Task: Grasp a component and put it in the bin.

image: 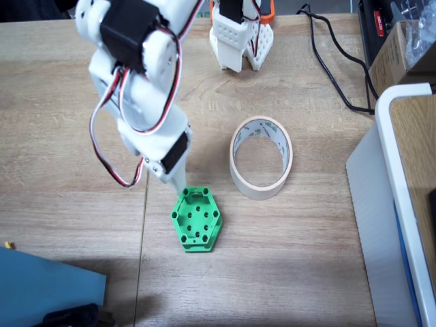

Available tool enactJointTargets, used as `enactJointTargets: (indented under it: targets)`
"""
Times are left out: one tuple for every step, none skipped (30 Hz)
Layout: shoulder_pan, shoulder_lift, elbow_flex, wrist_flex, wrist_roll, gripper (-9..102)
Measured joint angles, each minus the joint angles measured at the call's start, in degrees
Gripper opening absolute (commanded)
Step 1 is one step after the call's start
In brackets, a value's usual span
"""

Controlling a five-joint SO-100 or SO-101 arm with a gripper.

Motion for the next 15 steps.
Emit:
enactJointTargets:
  targets:
    - [-0.1,0.0,0.0,0.0,0.0,16]
    - [-0.2,0.0,0.0,0.0,0.0,16]
    - [-0.2,-0.4,-0.1,0.0,0.0,16]
    - [-0.2,-1.3,-0.4,0.0,0.0,16]
    - [-0.2,-2.4,-0.7,0.0,0.0,16]
    - [-0.2,-3.3,-0.8,0.0,0.0,16]
    - [-0.2,-4.1,-0.9,-0.1,0.0,16]
    - [-0.2,-4.7,-0.9,-0.1,0.0,16]
    - [-0.2,-5.0,-0.9,-0.1,0.0,16]
    - [-0.2,-5.3,-0.9,-0.1,0.0,16]
    - [-0.2,-5.5,-0.9,-0.1,0.0,16]
    - [-0.2,-5.7,-0.9,-0.1,0.0,16]
    - [-0.2,-5.7,-0.9,-0.1,0.1,16]
    - [-0.2,-5.7,-0.9,-0.1,0.2,16]
    - [-0.2,-5.7,-0.9,-0.1,0.3,16]
